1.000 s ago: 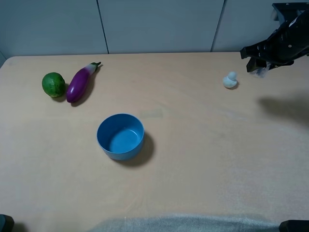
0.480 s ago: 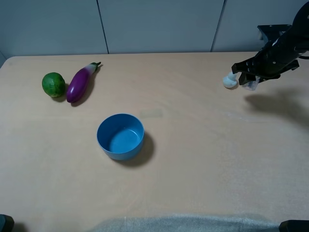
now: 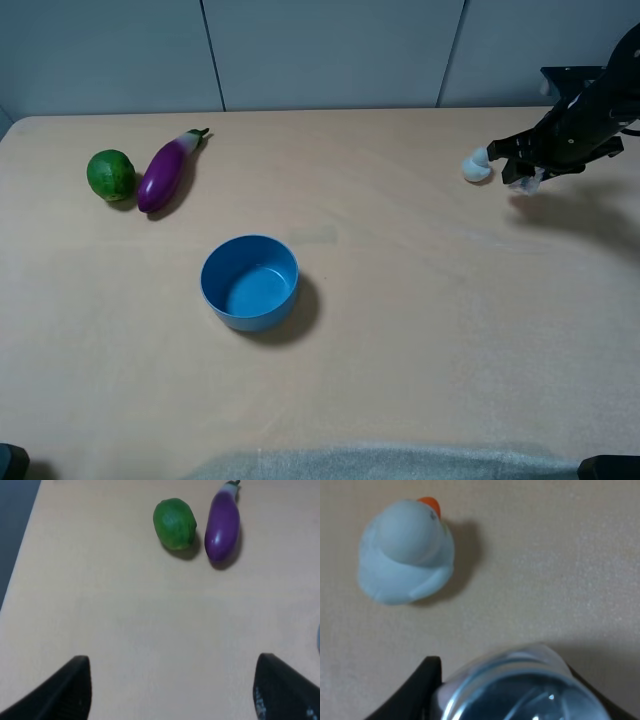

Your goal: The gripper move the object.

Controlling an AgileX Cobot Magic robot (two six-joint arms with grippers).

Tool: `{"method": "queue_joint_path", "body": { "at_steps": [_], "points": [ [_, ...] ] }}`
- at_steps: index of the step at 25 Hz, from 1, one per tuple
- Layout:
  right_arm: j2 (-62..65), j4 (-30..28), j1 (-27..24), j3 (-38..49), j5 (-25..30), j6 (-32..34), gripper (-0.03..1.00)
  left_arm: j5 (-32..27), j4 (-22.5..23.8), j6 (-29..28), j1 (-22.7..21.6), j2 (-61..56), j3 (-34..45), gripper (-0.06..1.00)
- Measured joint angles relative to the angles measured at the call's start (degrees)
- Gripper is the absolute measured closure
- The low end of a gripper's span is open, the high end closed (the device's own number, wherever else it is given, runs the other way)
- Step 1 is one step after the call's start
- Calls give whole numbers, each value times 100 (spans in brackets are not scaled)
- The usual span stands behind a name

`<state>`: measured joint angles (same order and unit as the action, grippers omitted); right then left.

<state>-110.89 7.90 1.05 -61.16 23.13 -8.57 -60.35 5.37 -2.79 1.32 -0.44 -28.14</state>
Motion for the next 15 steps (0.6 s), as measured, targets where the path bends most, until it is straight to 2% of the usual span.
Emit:
{"method": "queue_joint_path", "body": {
  "at_steps": [15],
  "points": [
    [-254,22,0,0,-198,0,64,0,0,0,0,0,0,21]
  ]
}}
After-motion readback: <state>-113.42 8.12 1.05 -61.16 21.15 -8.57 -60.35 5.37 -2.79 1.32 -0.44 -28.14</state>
